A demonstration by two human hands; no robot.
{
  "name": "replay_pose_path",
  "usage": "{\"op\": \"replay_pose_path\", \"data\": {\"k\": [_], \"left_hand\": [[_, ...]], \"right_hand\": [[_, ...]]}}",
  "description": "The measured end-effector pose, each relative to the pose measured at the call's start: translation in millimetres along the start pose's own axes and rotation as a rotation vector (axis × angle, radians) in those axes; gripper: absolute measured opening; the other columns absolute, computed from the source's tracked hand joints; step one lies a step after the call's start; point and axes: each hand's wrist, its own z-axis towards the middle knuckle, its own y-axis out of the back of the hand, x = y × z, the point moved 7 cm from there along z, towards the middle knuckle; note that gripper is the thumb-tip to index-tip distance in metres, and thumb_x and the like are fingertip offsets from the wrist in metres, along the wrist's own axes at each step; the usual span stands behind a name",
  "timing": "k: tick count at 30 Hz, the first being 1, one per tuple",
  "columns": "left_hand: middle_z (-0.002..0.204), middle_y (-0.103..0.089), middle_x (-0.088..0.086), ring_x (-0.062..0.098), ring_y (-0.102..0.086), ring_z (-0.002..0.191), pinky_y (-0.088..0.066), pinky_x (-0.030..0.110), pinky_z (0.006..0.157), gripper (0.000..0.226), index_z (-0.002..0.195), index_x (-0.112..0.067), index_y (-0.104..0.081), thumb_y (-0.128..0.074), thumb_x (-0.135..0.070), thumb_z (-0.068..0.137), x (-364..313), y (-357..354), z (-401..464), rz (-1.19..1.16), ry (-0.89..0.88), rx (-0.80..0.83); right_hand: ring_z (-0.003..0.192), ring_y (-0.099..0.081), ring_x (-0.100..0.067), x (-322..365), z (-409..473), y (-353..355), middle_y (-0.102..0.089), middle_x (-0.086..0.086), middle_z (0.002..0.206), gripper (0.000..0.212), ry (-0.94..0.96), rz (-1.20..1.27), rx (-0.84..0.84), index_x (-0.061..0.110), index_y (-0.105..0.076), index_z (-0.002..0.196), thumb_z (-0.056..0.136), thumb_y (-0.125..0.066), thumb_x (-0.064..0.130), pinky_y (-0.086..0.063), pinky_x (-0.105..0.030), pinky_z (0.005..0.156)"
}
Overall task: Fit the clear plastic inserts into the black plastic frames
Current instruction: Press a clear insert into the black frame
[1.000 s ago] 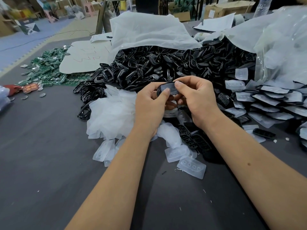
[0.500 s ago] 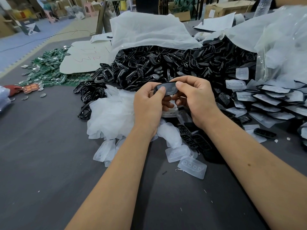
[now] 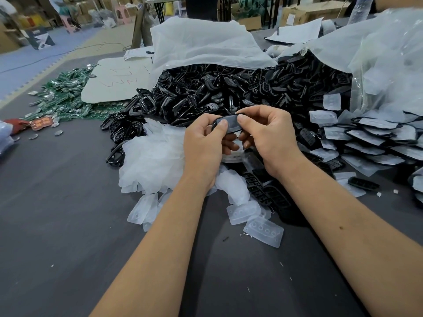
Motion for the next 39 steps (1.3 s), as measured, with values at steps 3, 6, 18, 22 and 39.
{"op": "replay_pose_path", "data": {"k": [3, 6, 18, 22, 39], "left_hand": [[0.071, -0.071, 0.011, 0.02, -0.067, 0.053, -0.048, 0.022, 0.047, 0.012, 0.091, -0.008, -0.064, -0.059, -0.006, 0.102, 0.5, -1.0, -0.1, 0.005, 0.009, 0.007], [0.071, -0.072, 0.013, 0.021, -0.068, 0.053, -0.047, 0.022, 0.046, 0.008, 0.091, -0.007, -0.063, -0.06, -0.007, 0.099, 0.9, -2.0, -0.2, 0.009, 0.008, 0.017], [0.07, -0.063, 0.014, 0.02, -0.057, 0.05, -0.04, 0.022, 0.044, 0.018, 0.08, -0.021, -0.066, -0.064, -0.018, 0.098, -0.9, -0.5, 0.9, 0.051, -0.035, -0.008], [0.067, -0.059, 0.008, 0.019, -0.054, 0.048, -0.039, 0.022, 0.042, 0.024, 0.077, -0.021, -0.064, -0.062, -0.012, 0.099, -2.4, 1.2, 1.4, 0.051, -0.048, -0.027], [0.063, -0.066, 0.003, 0.015, -0.053, 0.051, -0.043, 0.023, 0.047, 0.016, 0.089, -0.015, -0.071, -0.063, -0.012, 0.102, 1.1, 1.4, 3.4, 0.052, -0.036, 0.016]], "right_hand": [[0.054, -0.064, -0.013, -0.3, 0.0, 2.0, -0.069, -0.003, 0.069, 0.006, -0.003, -0.003, -0.028, 0.008, -0.072, 0.092, 0.096, -0.07, 0.004, -0.05, -0.024, 0.046], [0.053, -0.063, -0.013, -0.3, 0.7, 1.9, -0.068, -0.005, 0.071, 0.007, -0.001, -0.022, -0.028, 0.007, -0.071, 0.091, 0.097, -0.069, 0.005, -0.049, -0.024, 0.046], [0.054, -0.061, -0.01, 3.1, -0.2, -4.1, -0.065, -0.007, 0.074, 0.007, 0.041, -0.037, 0.035, 0.006, -0.07, 0.093, 0.1, -0.066, 0.006, -0.049, -0.025, 0.046], [0.055, -0.06, -0.012, 1.6, -0.1, -6.7, -0.064, -0.006, 0.074, 0.01, 0.043, -0.039, 0.06, 0.009, -0.069, 0.093, 0.101, -0.065, 0.01, -0.048, -0.027, 0.045], [0.056, -0.063, -0.014, 7.6, 2.5, -2.1, -0.072, -0.007, 0.069, 0.005, 0.196, -0.294, 0.098, 0.017, -0.072, 0.096, 0.094, -0.074, 0.022, -0.049, -0.028, 0.057]]}}
